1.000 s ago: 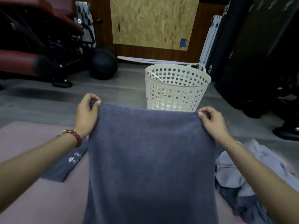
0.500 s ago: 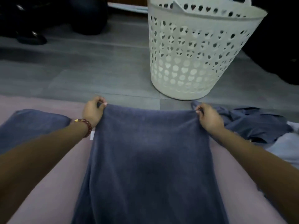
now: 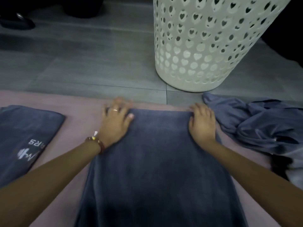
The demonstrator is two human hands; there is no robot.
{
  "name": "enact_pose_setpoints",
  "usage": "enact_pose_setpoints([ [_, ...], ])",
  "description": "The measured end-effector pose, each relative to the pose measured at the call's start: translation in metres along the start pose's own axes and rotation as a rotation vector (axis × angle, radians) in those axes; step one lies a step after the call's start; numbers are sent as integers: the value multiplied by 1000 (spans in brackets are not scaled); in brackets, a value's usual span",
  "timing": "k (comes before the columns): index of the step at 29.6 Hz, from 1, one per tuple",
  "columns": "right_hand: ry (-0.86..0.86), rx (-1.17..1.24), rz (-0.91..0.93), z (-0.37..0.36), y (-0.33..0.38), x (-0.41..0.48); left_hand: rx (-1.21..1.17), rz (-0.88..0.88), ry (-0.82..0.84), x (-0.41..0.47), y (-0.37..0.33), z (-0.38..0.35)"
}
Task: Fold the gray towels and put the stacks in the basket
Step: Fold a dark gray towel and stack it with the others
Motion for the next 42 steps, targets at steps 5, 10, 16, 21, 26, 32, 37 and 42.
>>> enact_pose_setpoints([
  [5, 351, -71, 263, -31, 12, -49, 184, -272, 286, -36, -7, -36],
  [10, 393, -203, 5, -30, -39, -34, 246, -108, 354, -19, 19, -39],
  [16, 564, -218, -296, -15, -22, -45, 188, 186, 580, -10, 11, -20],
  [21, 446, -130, 182, 12, 26, -164, 35, 339, 307, -124, -23, 3],
  [26, 482, -155, 317, 38, -46, -271, -4, 300, 310, -208, -5, 29],
  [32, 291, 248, -116, 73, -102, -297, -416, 333, 171, -258, -13, 63],
  [37, 82, 662, -606, 83, -95, -334, -456, 645, -5, -297, -9, 83],
  [42, 61, 695, -605, 93, -95, -342, -414, 668, 32, -320, -22, 87],
])
Point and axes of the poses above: each hand's wrist, its own x-axis towards the middle knuckle, its own z-axis out of the back of the hand, y = z × x, the point moved 7 cm from there along x, towards the middle knuckle, and after that the axes turned 4 degrees about -z, right-handed, at the moved point
